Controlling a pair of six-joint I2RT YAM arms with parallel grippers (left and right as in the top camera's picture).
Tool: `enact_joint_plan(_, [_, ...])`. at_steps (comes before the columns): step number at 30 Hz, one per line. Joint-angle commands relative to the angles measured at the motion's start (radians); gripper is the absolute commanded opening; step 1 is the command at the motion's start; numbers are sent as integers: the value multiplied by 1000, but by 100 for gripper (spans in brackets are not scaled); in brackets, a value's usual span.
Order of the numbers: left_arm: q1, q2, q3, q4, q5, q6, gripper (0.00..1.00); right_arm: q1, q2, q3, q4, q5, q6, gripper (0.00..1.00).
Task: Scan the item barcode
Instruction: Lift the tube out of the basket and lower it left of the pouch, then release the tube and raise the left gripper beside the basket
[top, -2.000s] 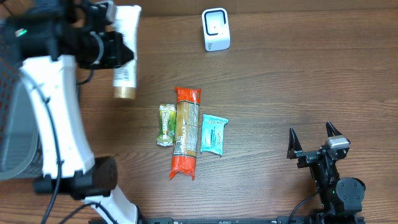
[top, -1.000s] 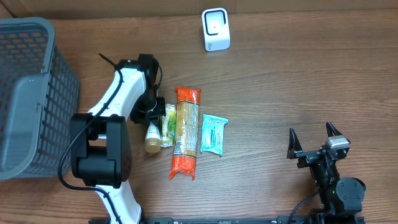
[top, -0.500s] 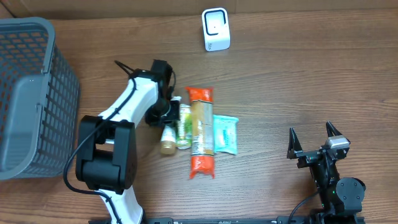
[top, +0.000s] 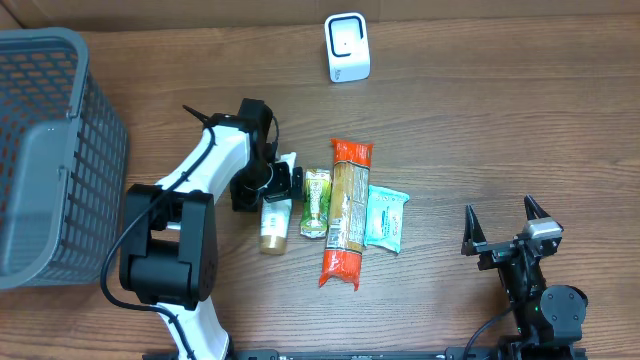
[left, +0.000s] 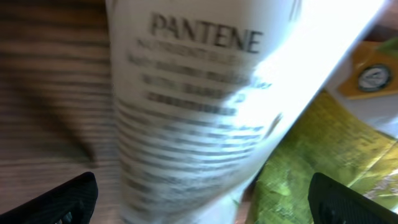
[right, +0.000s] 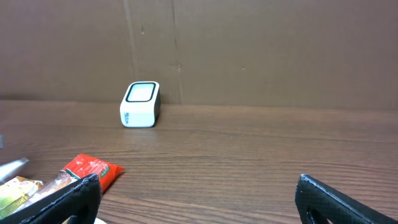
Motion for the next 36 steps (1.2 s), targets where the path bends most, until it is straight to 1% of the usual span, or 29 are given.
enact_joint_plan(1, [5,5,66,-40,26,13,100,5,-8,-11,5,10,0,100])
enact_joint_plan(4, [5,-11,153,-92,22,24,100,5,-8,-11,5,10,0,100])
enact_joint_plan(5, [5,-29,208,-124,10,28,100,5,-8,-11,5,10,0,100])
enact_joint_plan(12, [9,-140,433,-279,-126,31,100,5,-8,-11,5,10,0,100])
enact_joint_plan(15, [24,-215,491,-321,-160,31,100,5,-8,-11,5,10,0,100])
enact_joint_plan(22, [121,-438,501,-352,-161,32,100,5,-8,-11,5,10,0,100])
enact_joint_plan(26, [196,-525,501,-389,-163,74,100,5,-8,-11,5,10,0,100])
enact_joint_plan(31, [273,-565,501,-438,-164,109,100,5,-8,-11,5,10,0,100])
enact_joint_plan(36, [313,-565,501,-454,-163,130,100,5,-8,-11,5,10,0,100])
